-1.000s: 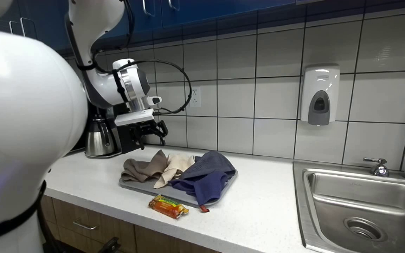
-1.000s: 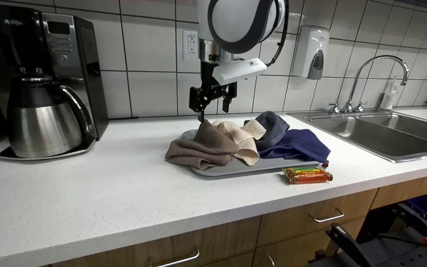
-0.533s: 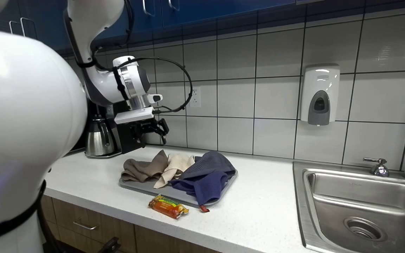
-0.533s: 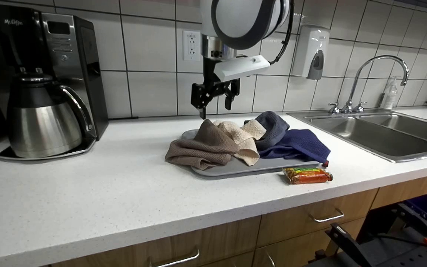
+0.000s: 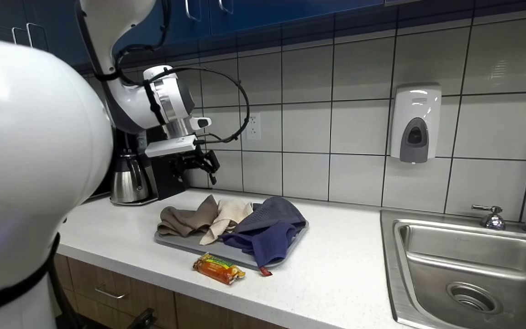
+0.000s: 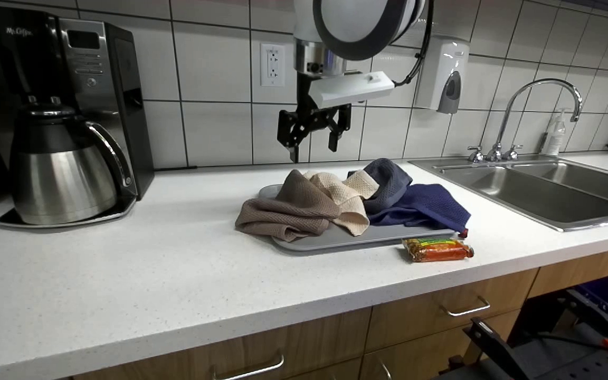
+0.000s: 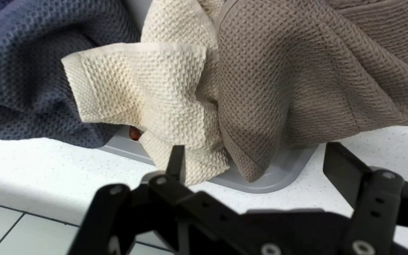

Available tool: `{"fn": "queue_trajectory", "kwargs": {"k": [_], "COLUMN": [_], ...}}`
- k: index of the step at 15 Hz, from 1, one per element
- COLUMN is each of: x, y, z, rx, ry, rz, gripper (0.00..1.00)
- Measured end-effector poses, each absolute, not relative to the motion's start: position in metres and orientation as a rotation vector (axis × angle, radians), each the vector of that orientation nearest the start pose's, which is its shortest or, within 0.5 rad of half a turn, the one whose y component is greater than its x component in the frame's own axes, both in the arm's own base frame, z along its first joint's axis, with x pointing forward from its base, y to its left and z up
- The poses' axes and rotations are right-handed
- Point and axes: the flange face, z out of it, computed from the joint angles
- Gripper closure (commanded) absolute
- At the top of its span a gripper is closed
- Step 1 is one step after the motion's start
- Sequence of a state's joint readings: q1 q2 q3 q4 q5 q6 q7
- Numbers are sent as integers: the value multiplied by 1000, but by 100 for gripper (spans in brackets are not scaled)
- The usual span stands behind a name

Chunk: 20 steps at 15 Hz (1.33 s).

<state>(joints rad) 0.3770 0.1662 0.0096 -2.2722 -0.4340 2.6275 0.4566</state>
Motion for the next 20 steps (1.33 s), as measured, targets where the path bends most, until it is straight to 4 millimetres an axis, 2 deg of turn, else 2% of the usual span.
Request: {"fn": "queue_trajectory", "kwargs": {"k": [9,15,20], "x": [471,454,444], "y": [197,180,163], "z": [307,302,302], "rx": [-3252,-3249,-3221], "ry": [-176,-136,-198], "rz": [-454,-390,-327], "gripper": [0,0,0]}}
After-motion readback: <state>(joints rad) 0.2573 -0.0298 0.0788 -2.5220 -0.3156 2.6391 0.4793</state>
